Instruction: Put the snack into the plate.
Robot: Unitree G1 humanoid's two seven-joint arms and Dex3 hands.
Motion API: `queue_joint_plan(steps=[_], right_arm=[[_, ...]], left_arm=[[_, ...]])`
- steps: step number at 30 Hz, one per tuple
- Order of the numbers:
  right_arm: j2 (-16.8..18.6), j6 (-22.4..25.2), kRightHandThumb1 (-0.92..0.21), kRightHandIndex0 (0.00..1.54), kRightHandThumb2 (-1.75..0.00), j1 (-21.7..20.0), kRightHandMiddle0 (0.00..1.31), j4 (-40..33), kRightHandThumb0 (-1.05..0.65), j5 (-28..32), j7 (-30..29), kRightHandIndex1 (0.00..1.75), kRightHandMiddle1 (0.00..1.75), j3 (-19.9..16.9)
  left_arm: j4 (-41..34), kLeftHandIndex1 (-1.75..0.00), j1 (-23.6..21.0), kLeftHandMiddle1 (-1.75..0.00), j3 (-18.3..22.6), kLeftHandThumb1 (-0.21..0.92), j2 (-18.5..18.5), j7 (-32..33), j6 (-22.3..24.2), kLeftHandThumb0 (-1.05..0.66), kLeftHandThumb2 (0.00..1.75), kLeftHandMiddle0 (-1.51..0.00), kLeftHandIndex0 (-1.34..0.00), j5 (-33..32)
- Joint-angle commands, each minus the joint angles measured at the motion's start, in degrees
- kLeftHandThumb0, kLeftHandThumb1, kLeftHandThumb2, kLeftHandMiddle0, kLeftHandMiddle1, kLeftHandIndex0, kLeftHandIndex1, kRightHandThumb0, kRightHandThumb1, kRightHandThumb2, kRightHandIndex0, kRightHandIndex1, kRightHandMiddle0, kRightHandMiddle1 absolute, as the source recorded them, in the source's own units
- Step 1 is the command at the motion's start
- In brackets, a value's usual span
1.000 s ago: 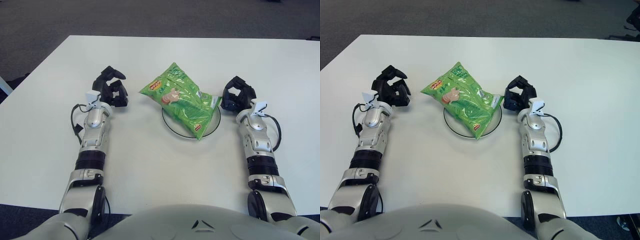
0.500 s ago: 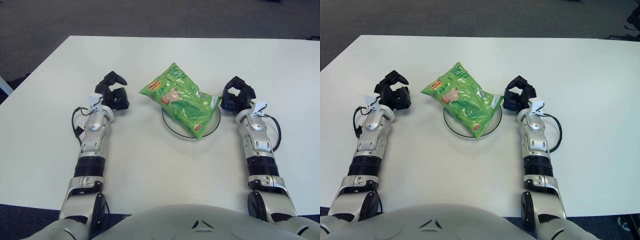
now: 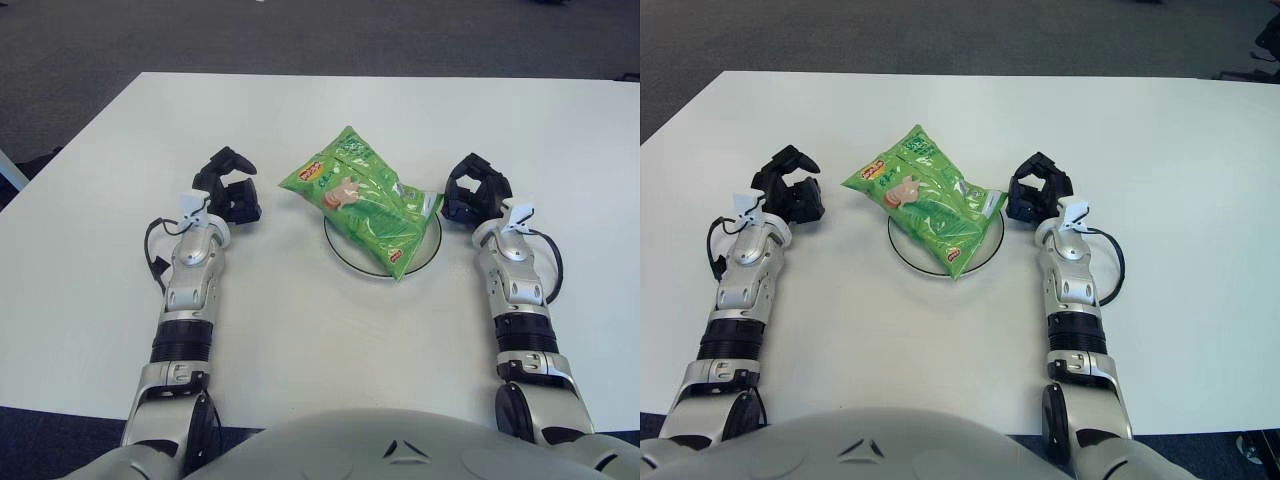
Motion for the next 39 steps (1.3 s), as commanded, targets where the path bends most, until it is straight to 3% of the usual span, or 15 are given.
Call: queue_joint_plan(steps=[1,39], right_arm=[[0.9,1.05,-0.26,1.31,-1.38,4.09,0.66,2.84,-0.5,0.34,0.38,1.75,1.75,0.05],[1.45,2.62,-0.26,1.3,-1.39,4.29,0.66,1.57,-0.5,0.17,-1.52,1.75,1.75,0.01]], left_arm=[[1.35,-1.75,4.18,-1.75,-1.01,0.25,-2.85,0.35,0.81,-0.51,1.4,-1.34,-0.67,0.38],[0.92,-1.75,4.7,-1.75,-2.31,0.26,-2.89,0.3,-1.02,-0.5,1.39,-1.34,-0.66,1.27]])
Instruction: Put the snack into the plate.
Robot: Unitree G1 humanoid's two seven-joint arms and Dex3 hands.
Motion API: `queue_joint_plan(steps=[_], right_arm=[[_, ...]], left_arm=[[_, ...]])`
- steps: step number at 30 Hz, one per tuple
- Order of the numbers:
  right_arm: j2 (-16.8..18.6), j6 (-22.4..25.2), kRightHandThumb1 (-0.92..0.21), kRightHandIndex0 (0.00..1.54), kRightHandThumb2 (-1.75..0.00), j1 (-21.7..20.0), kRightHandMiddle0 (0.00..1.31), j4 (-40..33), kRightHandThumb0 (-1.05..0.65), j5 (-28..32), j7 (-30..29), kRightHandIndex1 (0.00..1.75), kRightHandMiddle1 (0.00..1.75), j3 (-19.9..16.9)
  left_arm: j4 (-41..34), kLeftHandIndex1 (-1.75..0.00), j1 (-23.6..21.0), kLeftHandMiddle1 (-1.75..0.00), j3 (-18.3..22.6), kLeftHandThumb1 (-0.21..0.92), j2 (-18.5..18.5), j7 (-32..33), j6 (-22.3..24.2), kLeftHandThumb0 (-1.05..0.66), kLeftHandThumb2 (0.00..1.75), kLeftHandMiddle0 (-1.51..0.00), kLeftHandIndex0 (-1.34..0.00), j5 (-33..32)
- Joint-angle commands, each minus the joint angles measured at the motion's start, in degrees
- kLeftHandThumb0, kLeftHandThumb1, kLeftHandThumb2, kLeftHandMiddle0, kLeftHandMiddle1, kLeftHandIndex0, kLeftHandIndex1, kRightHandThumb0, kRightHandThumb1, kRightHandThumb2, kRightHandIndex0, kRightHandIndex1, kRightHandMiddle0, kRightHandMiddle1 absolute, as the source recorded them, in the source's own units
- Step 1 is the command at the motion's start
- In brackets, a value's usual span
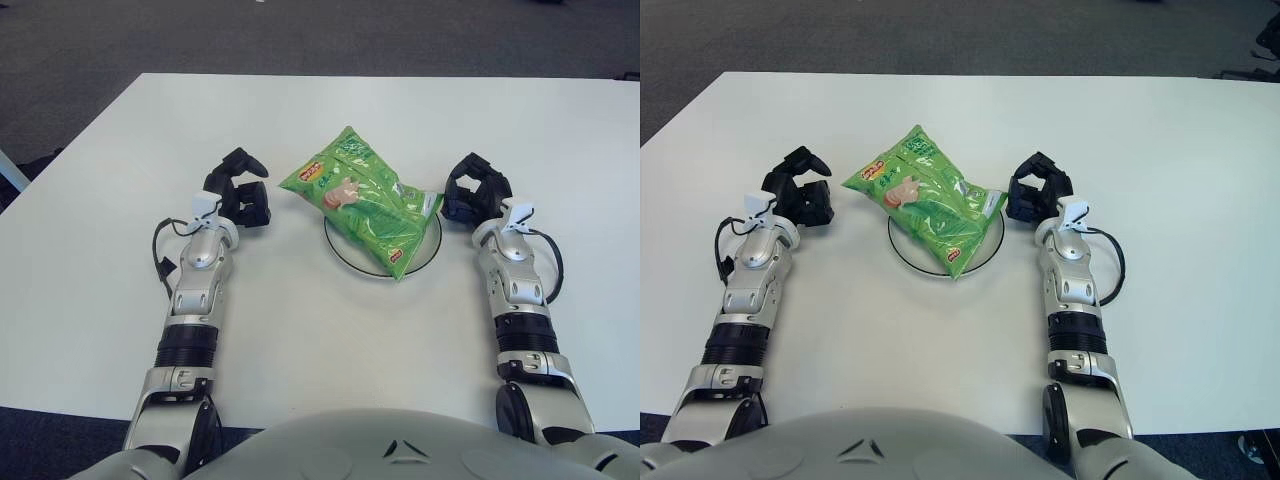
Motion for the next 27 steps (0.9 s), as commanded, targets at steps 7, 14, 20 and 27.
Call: queue_joint_plan(steps=[7,14,20,27], right_arm=[[1.32,2.63,-0.26,1.3,-1.38,4.33,0.66,1.67,-0.5,0.52,-0.16,1.75,1.75,-0.07],[1.31,2.8,-0.26,1.3,-1.38,4.44,0.66,1.39,-0.5,0.28,-0.38,1.75,1.75,-0.03],[1.15,2.79,-0.26,1.3,-1.38,4.57,0.66,1.22,-0.5,0.15,-0.44,1.75,1.75,0.01],[1.0,2.58,-0.26,1.3,-1.38,4.62,0.66,1.28,-0.5,0.01,-0.43,1.75,1.75,0.15]], left_arm=[[1.26,-1.75,4.22,-1.75,-0.4,0.24,-2.96,2.52,-0.11,-0.51,1.41,-1.34,-0.68,1.21],[0.59,-1.75,4.37,-1.75,-0.69,0.23,-2.85,3.25,0.65,-0.52,1.43,-1.34,-0.69,1.64],[0.0,-1.75,4.64,-1.75,-0.79,0.22,-2.66,3.38,0.92,-0.52,1.43,-1.35,-0.69,1.6],[-0.24,-1.75,4.74,-1.75,-0.61,0.22,-2.76,4.09,1.13,-0.52,1.43,-1.35,-0.69,1.97]])
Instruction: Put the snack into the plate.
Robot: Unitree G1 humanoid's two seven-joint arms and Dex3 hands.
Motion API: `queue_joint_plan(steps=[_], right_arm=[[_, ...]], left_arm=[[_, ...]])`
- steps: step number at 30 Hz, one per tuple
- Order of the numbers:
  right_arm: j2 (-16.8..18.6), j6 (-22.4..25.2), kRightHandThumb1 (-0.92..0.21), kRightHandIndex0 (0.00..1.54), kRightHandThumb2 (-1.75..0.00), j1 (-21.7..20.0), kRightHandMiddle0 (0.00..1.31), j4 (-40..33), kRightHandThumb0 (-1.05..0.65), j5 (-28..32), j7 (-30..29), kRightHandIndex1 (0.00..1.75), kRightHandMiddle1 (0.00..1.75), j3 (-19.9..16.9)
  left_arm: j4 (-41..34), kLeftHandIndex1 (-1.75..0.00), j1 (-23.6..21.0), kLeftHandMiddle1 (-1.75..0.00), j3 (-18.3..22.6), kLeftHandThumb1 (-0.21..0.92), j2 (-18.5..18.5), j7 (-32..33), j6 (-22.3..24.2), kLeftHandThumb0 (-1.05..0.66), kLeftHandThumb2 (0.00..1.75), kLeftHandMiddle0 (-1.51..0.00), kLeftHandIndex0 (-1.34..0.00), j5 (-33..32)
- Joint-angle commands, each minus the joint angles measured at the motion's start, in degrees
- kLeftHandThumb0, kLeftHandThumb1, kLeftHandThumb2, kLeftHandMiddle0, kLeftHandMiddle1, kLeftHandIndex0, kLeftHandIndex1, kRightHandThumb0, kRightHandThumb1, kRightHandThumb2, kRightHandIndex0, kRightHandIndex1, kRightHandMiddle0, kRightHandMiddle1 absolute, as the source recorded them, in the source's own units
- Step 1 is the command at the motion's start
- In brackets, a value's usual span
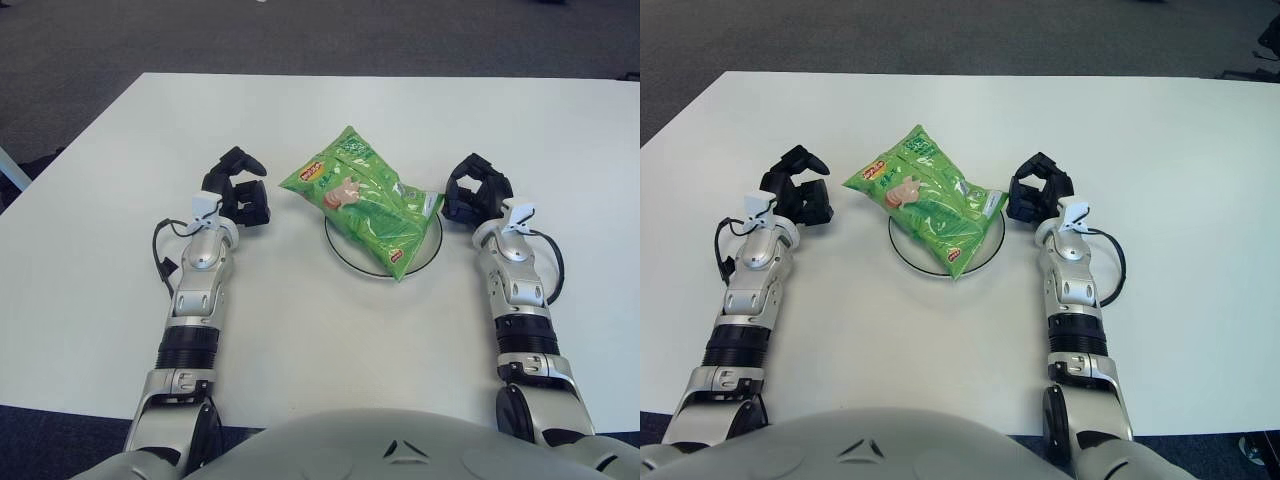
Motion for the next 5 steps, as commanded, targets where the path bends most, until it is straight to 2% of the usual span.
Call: queue_joint_plan(steps=[1,5], right_arm=[[1.01,1.72,-0.26,1.3,-1.38,4.24,0.66,2.19,-0.5,0.07,-0.13,1.75,1.75,0.01],[0.95,1.89,-0.26,1.3,-1.38,4.27,0.66,2.06,-0.5,0.16,-0.18,1.75,1.75,-0.08]], left_arm=[[1.05,-1.75,4.31,-1.75,-0.24,0.22,-2.61,1.06,0.94,-0.52,1.43,-1.35,-0.69,0.55],[0.54,-1.75,4.37,-1.75,-0.31,0.22,-2.9,1.88,1.83,-0.52,1.43,-1.35,-0.69,0.93]])
